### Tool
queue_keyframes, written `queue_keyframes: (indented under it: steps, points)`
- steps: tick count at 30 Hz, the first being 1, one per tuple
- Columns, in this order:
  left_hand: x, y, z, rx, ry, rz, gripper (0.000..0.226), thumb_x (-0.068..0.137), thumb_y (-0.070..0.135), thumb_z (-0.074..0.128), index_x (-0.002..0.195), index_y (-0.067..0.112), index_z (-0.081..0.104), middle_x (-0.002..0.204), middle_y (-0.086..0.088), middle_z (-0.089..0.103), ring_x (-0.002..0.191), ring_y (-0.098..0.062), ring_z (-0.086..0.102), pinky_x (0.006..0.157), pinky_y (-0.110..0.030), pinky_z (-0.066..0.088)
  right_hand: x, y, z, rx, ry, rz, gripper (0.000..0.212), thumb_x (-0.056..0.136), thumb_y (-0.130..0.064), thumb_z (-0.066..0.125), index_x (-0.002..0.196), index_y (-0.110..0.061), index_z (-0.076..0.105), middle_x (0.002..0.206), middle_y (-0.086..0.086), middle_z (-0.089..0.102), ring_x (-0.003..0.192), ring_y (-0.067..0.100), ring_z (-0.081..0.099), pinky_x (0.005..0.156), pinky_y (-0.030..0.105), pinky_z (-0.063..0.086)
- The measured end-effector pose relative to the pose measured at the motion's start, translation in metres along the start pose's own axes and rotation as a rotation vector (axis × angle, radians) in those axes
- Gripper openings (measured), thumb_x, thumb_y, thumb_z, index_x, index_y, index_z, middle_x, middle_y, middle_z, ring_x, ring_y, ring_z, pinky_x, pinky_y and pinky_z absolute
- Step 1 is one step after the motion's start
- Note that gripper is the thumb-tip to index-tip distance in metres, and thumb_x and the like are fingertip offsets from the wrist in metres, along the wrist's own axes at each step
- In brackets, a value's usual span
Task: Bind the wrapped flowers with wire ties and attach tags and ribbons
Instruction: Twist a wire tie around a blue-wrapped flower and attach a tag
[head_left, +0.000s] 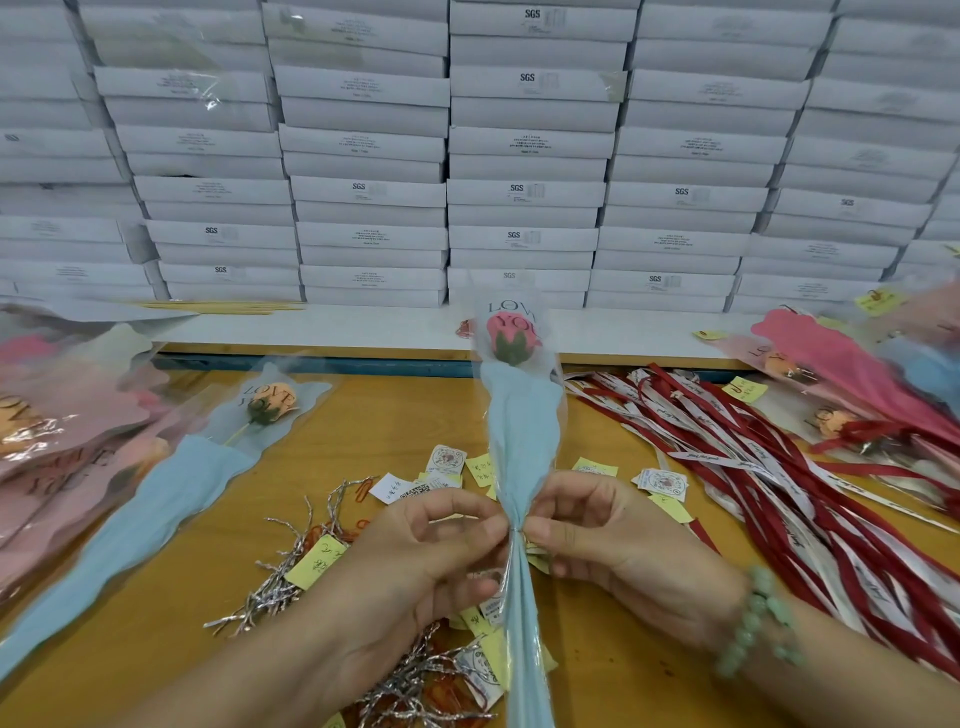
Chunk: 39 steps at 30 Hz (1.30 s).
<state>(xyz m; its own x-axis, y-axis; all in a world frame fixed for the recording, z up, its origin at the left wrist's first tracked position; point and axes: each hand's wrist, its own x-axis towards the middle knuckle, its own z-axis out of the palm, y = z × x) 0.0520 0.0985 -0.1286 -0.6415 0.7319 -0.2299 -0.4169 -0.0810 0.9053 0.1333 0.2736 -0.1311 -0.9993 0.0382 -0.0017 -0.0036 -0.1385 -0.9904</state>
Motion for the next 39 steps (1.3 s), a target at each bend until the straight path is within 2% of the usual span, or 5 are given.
queue_keyframes:
  steps: [13, 19, 24, 34, 39]
  points:
    - [-0.001, -0.0027, 0.0019, 0.099, 0.038, 0.045, 0.026, 0.072, 0.02, 0.074, 0.09, 0.002, 0.078, 0.102, -0.02, 0.073, 0.092, -0.024, 0.072, 0.064, -0.023, 0.058, -0.0003, -0.0025, 0.0002, -0.08, 0.08, 0.036, 0.043, 0.069, -0.015, 0.075, 0.106, 0.005, 0.066, 0.082, 0.003, 0.067, 0.076, 0.015, 0.061, 0.065, 0.025, 0.053]
    - [-0.0013, -0.0015, 0.0014, 0.15, 0.031, 0.024, 0.035, 0.056, 0.021, 0.084, 0.087, 0.005, 0.078, 0.097, -0.017, 0.075, 0.082, -0.02, 0.073, 0.065, -0.027, 0.059, -0.0017, -0.0043, 0.0029, -0.098, 0.063, 0.016, 0.016, 0.073, -0.016, 0.074, 0.089, -0.012, 0.072, 0.08, 0.002, 0.066, 0.075, 0.014, 0.06, 0.066, 0.025, 0.052]
    - [0.0003, -0.0041, 0.0002, 0.164, 0.023, -0.01, 0.039, 0.058, 0.017, 0.084, 0.092, 0.0, 0.076, 0.098, -0.021, 0.073, 0.087, -0.026, 0.072, 0.084, -0.043, 0.059, -0.002, -0.0026, 0.004, -0.075, 0.103, 0.066, 0.031, 0.072, -0.012, 0.075, 0.099, -0.001, 0.066, 0.087, 0.005, 0.07, 0.076, 0.016, 0.068, 0.065, 0.026, 0.058]
    - [0.0006, -0.0083, -0.0001, 0.165, 0.076, 0.041, 0.044, 0.05, 0.02, 0.087, 0.091, 0.005, 0.077, 0.104, -0.023, 0.072, 0.098, -0.033, 0.071, 0.083, -0.046, 0.06, -0.0017, -0.0015, 0.0042, -0.066, 0.127, 0.064, 0.024, 0.07, -0.017, 0.077, 0.088, -0.005, 0.068, 0.076, 0.012, 0.069, 0.068, 0.015, 0.068, 0.055, 0.022, 0.055]
    - [0.0, -0.0077, 0.0012, 0.131, 0.127, 0.1, 0.04, 0.047, 0.018, 0.086, 0.084, 0.007, 0.077, 0.095, -0.025, 0.072, 0.079, -0.026, 0.073, 0.056, -0.029, 0.059, -0.0006, -0.0007, 0.003, -0.024, 0.103, 0.086, 0.019, 0.075, -0.017, 0.073, 0.09, -0.005, 0.07, 0.079, 0.013, 0.072, 0.07, 0.016, 0.069, 0.059, 0.022, 0.057]
